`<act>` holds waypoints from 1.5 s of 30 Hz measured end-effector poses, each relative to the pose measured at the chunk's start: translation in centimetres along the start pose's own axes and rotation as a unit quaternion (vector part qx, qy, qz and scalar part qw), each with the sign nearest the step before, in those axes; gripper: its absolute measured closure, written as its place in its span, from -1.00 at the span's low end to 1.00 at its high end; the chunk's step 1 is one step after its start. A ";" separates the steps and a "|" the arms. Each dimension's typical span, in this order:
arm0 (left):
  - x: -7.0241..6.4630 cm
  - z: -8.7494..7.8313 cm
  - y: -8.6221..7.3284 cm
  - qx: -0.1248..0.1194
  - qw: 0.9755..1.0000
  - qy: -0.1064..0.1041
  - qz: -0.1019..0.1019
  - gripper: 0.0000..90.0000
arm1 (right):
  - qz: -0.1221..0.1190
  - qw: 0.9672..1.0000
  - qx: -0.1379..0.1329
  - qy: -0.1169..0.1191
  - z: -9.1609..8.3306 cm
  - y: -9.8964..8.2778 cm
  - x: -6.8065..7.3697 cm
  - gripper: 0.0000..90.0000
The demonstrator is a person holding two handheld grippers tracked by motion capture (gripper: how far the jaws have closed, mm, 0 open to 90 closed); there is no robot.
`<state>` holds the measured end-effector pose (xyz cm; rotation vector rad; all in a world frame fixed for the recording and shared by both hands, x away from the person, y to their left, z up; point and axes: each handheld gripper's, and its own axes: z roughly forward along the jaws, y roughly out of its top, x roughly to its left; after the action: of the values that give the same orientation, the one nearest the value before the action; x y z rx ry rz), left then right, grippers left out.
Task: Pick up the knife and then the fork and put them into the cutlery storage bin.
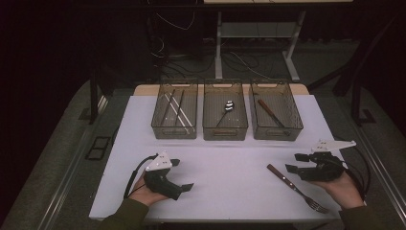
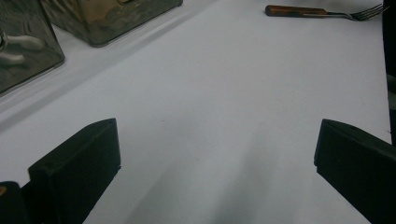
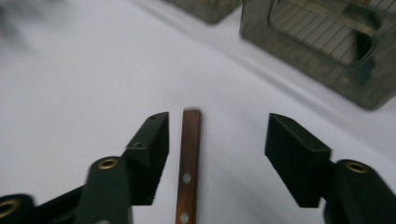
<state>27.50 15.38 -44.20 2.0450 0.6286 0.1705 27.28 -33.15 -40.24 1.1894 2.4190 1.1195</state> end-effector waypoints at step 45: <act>0.0 0.2 0.0 0.004 1.000 0.000 -0.001 -1.00 | -0.090 0.960 0.265 0.013 3.8 0.5 1.8 0.67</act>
<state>27.54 15.26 -44.33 2.0514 0.6333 0.1671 28.23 -29.54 -42.30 1.0501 2.8781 0.4410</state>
